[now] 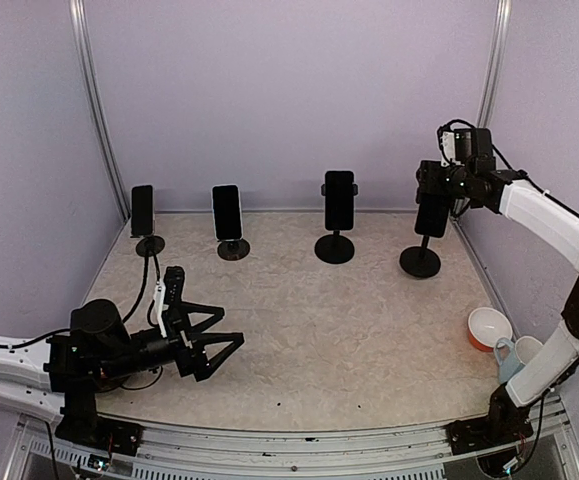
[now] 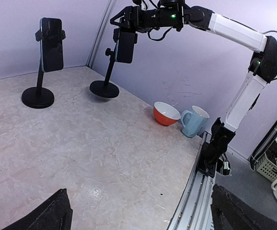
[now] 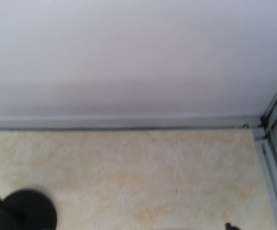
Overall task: Place the phone on the phone stand
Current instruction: Move the phone stand with the phone to the center of the board.
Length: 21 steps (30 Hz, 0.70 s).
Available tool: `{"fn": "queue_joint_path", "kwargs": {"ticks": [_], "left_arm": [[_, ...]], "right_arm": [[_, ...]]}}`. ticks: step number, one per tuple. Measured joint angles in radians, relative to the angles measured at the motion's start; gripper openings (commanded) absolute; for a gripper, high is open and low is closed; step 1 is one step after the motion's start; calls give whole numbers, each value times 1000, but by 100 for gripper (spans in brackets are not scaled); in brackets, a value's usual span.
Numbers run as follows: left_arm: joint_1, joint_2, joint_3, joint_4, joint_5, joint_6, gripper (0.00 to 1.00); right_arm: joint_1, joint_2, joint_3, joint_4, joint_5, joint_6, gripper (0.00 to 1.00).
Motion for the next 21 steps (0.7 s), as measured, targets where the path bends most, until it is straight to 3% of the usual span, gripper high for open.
{"fn": "queue_joint_path", "kwargs": {"ticks": [9,21], "left_arm": [[0,-13,0,0,0,-5,99],[0,-32,0,0,0,-9,99]], "right_arm": [[-48,110,162,31,-8,-40,44],[-100,267,247,43,-28,-51,44]]}}
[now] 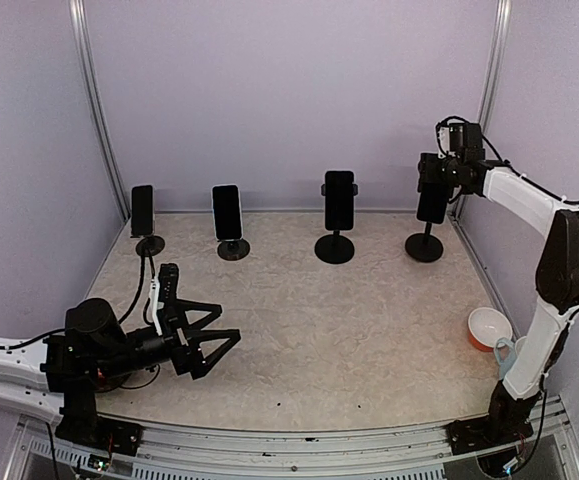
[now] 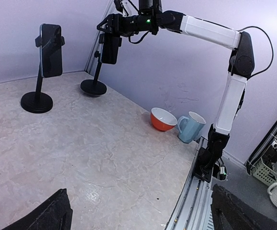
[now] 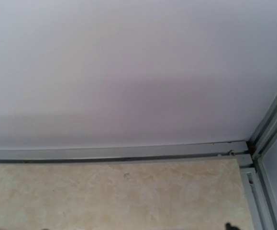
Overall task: Place the phone on the phone stand
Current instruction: Move the phone stand with the phone to the center of the board.
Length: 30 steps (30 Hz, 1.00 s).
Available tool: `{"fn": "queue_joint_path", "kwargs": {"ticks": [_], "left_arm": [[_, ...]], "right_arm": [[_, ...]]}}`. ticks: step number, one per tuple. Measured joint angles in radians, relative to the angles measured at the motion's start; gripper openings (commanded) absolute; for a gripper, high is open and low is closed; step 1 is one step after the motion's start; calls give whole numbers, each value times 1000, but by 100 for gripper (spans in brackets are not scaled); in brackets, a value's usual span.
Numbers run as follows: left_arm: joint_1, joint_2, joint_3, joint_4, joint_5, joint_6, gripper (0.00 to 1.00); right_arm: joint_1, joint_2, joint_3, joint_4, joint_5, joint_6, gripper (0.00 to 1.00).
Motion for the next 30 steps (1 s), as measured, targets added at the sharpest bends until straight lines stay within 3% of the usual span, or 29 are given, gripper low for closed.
{"fn": "queue_joint_path", "kwargs": {"ticks": [17,30], "left_arm": [[0,34,0,0,0,-1,99],[0,33,0,0,0,-2,99]], "right_arm": [[-59,40,15,34,-29,-7,44],[-60,45,-49,101,-53,-21,50]]}}
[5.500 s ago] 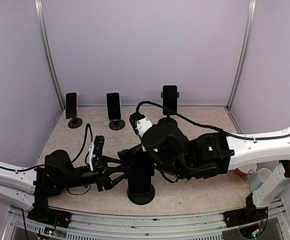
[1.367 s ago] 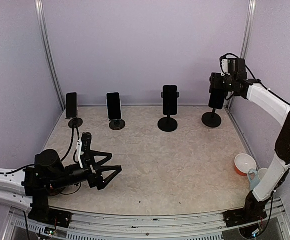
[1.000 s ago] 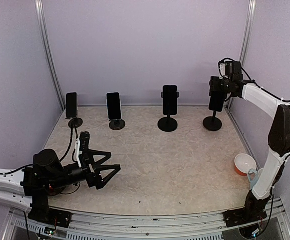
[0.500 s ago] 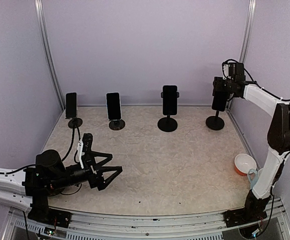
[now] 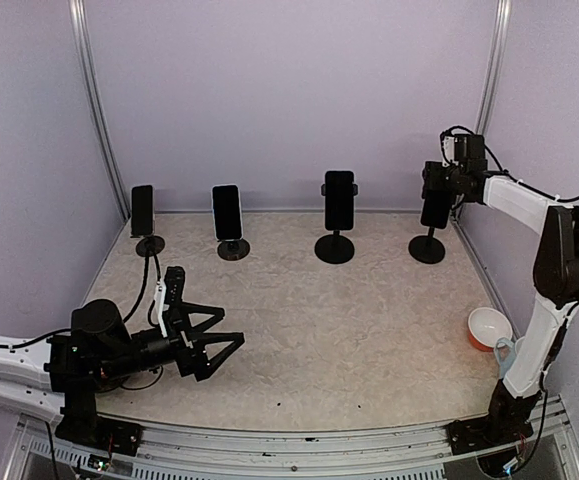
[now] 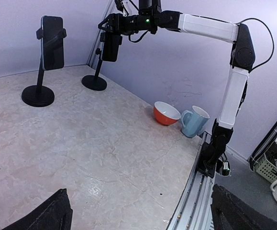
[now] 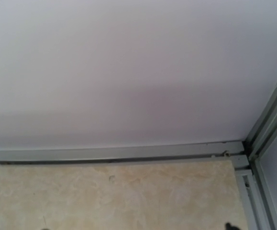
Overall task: Place the phone on the phone stand
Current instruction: Move the phone stand with the phone to the center of the board, then reset both arms
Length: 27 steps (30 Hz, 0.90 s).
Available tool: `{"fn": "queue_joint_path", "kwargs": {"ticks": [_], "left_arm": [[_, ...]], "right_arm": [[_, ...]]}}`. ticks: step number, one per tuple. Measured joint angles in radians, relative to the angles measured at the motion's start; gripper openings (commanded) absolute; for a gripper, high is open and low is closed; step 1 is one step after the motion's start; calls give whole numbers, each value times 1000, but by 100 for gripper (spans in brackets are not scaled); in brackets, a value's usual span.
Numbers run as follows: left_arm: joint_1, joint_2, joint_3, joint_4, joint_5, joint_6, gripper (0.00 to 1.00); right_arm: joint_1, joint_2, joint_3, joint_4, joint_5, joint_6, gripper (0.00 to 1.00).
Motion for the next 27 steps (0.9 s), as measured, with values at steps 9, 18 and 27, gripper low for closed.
{"fn": "queue_joint_path", "kwargs": {"ticks": [9,18,27], "left_arm": [[0,-6,0,0,0,-1,99],[0,-18,0,0,0,-2,99],[1,-18,6,-16,-6,2,99]], "right_arm": [[-5,0,-15,30,-5,-2,76],[-6,-3,52,29,-9,-11,100],[-6,-74,106,-30,-49,40,100]]}}
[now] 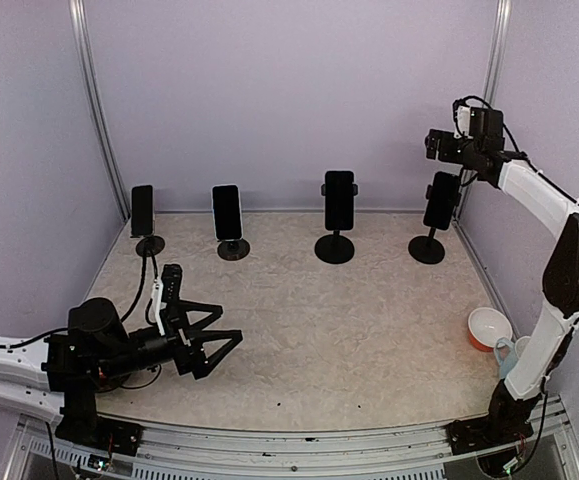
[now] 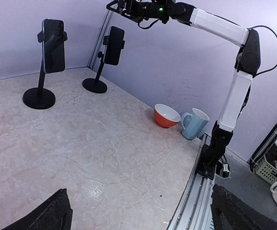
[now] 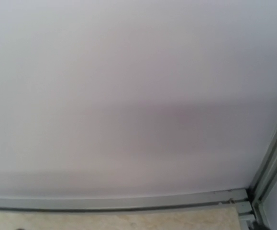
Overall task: Place the phone on the phone stand
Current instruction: Reset both arms
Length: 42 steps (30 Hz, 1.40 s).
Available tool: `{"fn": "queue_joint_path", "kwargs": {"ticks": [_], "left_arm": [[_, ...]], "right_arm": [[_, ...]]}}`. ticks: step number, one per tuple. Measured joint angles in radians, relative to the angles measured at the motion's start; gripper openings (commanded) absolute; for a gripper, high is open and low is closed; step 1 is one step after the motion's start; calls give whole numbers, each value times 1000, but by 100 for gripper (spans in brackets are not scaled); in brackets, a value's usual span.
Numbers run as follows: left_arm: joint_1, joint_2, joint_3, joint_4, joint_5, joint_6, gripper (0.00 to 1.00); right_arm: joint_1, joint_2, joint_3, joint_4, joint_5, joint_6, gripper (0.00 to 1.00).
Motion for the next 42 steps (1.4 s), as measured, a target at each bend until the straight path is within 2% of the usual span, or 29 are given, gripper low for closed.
{"fn": "queue_joint_path", "kwargs": {"ticks": [5,10,17,23,31,38,42], "left_arm": [[16,0,29,-26,-2,5,99],[47,1,86,-98,-13,7,99],[106,4,174,-226,-69,10,99],[142,-51,179,-313,-137,10,99],[214,-110,179,-369,-199,9,99],[306,-92,179,-380,-233,10,99],[402,-32,179,-369,-220,10,99]], "right_arm": [[35,-114,-17,-10,-8,20,100],[141,-234,-94,-8,26,16,100],[342,-416,-383,5,121,14,100],[467,-576,-603,7,209,24,100],[530,-771,-835,8,280,66,100],[581,-843,-974,13,296,91,100],[658,-868,-1042,27,370,99,100]]}}
